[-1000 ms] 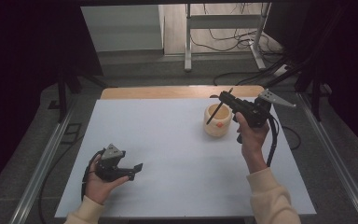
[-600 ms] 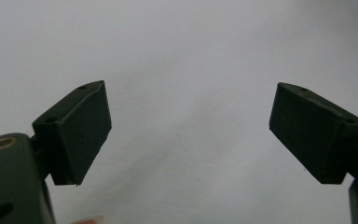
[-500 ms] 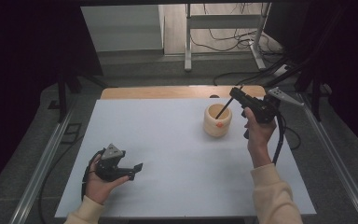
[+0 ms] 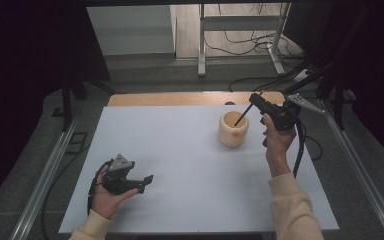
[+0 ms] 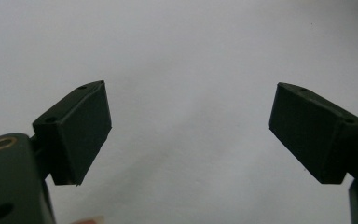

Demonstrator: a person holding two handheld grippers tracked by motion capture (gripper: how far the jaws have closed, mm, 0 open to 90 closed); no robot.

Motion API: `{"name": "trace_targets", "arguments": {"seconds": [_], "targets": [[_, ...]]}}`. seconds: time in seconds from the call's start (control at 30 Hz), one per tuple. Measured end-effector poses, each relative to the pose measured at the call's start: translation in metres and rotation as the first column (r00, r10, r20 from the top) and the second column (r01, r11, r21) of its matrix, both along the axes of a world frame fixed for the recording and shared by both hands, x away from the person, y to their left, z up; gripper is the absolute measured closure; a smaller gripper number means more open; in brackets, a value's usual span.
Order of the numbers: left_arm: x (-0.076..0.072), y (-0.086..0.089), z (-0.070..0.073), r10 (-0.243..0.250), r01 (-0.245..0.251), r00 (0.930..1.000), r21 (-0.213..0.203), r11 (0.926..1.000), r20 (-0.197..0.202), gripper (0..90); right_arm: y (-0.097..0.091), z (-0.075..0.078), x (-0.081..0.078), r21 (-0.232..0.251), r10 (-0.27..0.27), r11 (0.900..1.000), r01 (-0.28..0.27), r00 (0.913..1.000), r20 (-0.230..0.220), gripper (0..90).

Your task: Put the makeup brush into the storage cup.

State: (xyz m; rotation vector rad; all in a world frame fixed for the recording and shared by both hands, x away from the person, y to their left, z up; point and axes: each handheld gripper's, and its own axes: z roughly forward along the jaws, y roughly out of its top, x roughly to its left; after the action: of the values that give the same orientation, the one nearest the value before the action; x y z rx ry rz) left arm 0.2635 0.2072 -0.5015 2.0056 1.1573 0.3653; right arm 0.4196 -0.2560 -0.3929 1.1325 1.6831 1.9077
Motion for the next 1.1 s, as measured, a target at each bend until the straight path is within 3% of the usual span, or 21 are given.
{"name": "trace_targets", "arguments": {"seconds": [0.53, 1.1], "targets": [[0.0, 0.0, 0.001, -0.004, 0.004, 1.0, 0.003, 1.0, 0.003, 13.5, -0.002, -0.014, 0.013, -0.032, -0.049, 0.9983, 0.048, 0.9987, -0.016, 82.1], [0.0, 0.001, 0.001, -0.005, 0.005, 1.0, 0.003, 1.0, 0.003, 13.6, 0.005, -0.032, 0.023, -0.093, -0.057, 0.9943, 0.052, 0.9973, -0.047, 82.0]]}}
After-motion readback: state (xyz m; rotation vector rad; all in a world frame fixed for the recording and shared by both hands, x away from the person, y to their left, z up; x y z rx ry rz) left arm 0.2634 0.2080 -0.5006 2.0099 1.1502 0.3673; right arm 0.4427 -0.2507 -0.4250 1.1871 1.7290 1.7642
